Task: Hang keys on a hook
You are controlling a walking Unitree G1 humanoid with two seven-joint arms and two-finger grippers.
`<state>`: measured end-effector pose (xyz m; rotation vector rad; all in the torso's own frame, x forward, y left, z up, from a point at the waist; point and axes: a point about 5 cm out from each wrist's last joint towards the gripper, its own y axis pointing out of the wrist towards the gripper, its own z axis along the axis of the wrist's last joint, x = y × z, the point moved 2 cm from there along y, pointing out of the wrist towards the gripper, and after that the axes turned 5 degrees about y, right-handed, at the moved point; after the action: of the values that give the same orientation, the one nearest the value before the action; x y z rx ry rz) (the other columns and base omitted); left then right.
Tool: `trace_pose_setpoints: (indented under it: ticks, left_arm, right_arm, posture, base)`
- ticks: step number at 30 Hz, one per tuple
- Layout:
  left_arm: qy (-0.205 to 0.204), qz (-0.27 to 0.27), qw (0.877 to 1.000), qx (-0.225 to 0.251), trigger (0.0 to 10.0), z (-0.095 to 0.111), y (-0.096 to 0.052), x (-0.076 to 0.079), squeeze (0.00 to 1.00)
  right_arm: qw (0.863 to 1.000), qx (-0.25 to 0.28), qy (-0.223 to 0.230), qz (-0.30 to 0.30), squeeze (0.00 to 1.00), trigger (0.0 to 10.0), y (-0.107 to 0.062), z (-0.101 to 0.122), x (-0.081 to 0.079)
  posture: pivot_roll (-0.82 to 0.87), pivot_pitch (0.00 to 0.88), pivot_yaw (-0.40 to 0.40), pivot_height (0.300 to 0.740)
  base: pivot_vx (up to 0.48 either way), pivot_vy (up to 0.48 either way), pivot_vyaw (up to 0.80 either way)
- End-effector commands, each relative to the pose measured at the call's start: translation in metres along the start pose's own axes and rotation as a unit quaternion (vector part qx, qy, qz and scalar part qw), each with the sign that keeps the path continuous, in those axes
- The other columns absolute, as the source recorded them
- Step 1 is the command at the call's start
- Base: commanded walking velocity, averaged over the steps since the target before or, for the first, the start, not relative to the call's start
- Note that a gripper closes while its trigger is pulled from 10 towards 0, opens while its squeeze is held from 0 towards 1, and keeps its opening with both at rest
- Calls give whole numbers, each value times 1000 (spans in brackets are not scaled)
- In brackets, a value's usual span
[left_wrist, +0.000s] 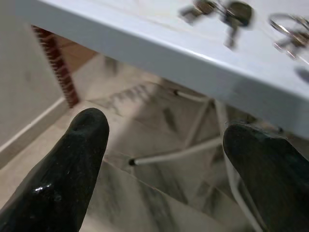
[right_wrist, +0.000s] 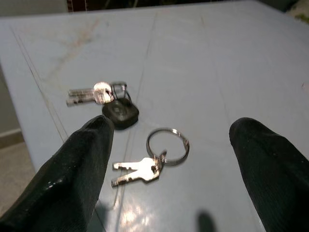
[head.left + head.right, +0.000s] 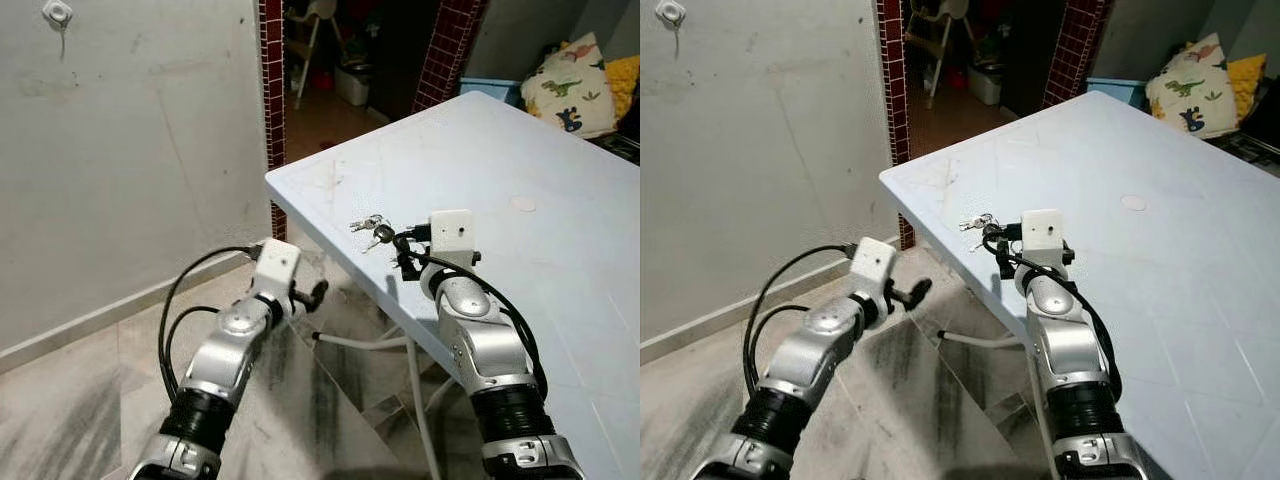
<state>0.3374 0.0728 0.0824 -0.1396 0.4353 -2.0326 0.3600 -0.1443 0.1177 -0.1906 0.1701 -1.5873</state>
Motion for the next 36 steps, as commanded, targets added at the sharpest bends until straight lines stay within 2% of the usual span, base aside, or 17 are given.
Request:
trace_pose_setpoints:
  ticks: [1,5,12,19,27,36]
  left_arm:
    - [10,-9,1000,7,10000,4,0,3,0]
    - [1,-42,999,25,10000,11,1,16,0]
    - [32,-101,993,55,10000,24,-7,29,0]
    - [45,-103,992,55,10000,23,-13,28,0]
    - [28,-93,993,72,10000,29,-25,23,0]
    - [19,-85,994,73,10000,27,-41,26,0]
  right_arm:
    - [1000,-6,9,-7,0,10000,3,-4,6]
    - [998,-38,34,-24,0,10000,8,-17,12]
    - [997,-50,58,-32,0,10000,11,-27,15]
    - [995,-57,78,-20,0,10000,16,-30,8]
    - [993,-35,106,-33,0,10000,26,-24,4]
    - [990,-45,115,-61,0,10000,32,-26,9]
  posture:
    - [125,0,-67,740]
    - [130,0,-73,740]
    - [141,0,-72,740]
    - [147,0,-73,740]
    - [201,0,-103,740]
    - [248,0,-122,740]
  base:
    - [0,0,0]
    - [0,0,0]
    - [0,0,0]
    - [0,0,0]
    - [0,0,0]
    - [0,0,0]
